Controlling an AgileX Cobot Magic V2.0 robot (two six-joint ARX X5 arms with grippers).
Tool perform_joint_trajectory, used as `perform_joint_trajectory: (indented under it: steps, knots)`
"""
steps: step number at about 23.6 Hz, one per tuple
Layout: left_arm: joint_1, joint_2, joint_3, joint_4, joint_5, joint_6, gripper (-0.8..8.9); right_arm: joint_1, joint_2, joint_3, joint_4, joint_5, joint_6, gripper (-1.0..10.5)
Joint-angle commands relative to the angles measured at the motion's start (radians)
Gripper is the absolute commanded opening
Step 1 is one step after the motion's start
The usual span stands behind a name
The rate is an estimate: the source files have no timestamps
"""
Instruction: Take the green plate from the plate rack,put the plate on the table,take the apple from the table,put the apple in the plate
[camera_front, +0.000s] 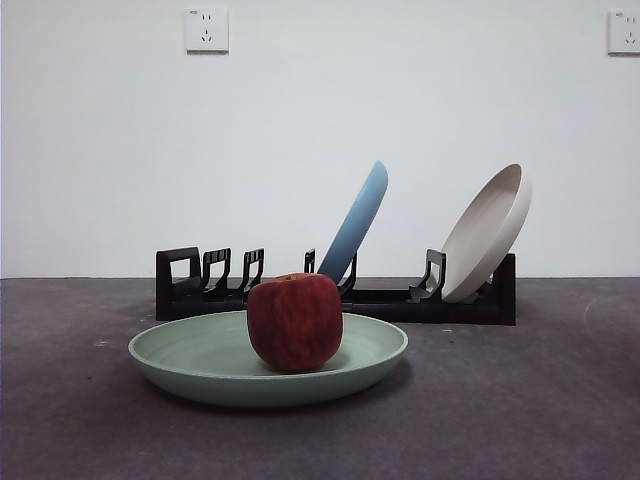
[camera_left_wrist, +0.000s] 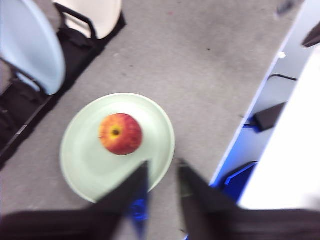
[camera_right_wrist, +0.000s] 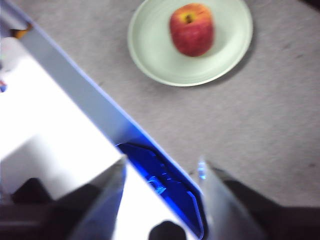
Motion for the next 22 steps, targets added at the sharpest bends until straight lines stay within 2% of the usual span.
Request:
perform_joint_trajectory:
  steps: [1, 22]
  knots:
    - [0.0, 0.001, 0.001, 0.001, 0.025, -0.007, -0.09, 0.003, 0.002, -0.006, 0.006, -0.008, 0.013, -0.1]
    - [0.0, 0.001, 0.001, 0.014, 0.024, -0.006, -0.03, 0.003, -0.002, -0.006, 0.008, -0.003, 0.017, 0.0]
